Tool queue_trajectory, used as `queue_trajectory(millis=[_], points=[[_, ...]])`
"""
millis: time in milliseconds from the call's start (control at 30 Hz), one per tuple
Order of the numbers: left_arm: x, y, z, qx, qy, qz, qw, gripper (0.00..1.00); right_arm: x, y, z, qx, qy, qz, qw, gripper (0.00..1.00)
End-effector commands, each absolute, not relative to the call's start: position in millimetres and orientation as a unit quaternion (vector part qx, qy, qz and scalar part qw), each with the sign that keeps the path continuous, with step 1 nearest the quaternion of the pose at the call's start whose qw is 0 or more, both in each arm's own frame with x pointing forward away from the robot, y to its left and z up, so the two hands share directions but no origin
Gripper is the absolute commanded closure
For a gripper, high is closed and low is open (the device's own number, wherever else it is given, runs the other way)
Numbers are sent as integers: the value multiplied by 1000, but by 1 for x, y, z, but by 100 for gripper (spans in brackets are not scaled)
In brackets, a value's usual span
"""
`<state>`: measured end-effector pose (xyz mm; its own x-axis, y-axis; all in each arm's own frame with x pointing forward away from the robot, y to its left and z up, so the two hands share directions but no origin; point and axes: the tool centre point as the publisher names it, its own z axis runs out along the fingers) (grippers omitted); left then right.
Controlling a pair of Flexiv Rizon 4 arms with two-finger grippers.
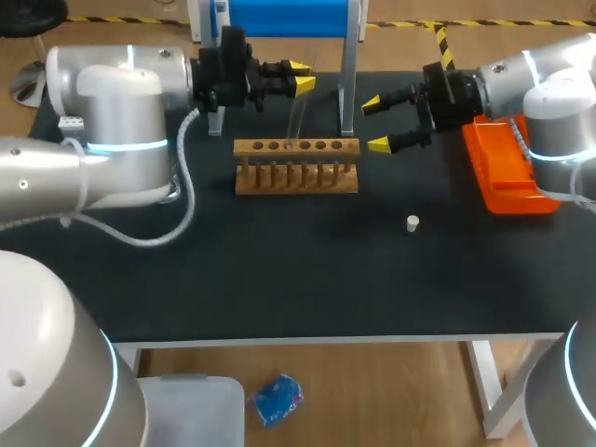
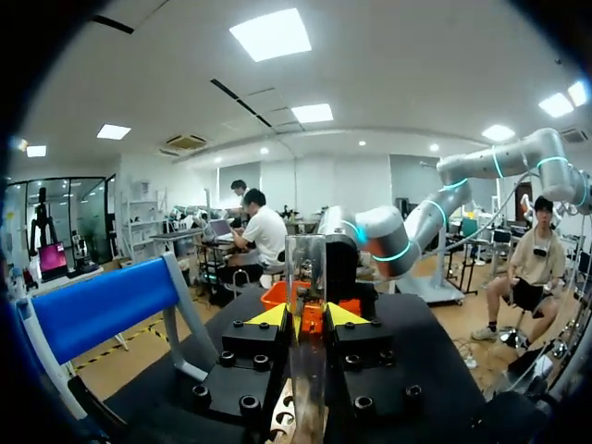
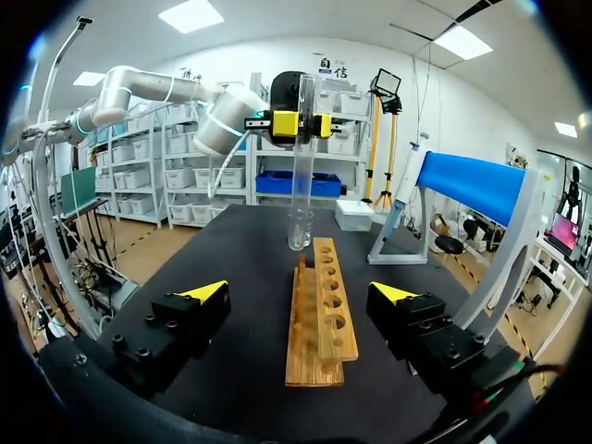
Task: Invert the test tube, pick up the pipette, mount the tip to pipette, aspirate from beaker and dispense into the tube, eject the tip, return the pipette, and cap with the stopper.
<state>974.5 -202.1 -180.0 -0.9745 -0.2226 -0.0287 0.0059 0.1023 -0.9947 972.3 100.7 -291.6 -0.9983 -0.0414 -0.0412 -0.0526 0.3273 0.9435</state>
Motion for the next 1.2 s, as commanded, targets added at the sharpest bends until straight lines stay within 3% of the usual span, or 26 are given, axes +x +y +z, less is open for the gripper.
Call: queue_trajectory(millis=[33,1200], points=[[981,-203,-185,-67,705,-696,117,100,972,100,-292,-29,815,579,5,0],[1017,-207,-213,-10,694,-717,72,100,972,100,-292,-29,815,579,5,0]])
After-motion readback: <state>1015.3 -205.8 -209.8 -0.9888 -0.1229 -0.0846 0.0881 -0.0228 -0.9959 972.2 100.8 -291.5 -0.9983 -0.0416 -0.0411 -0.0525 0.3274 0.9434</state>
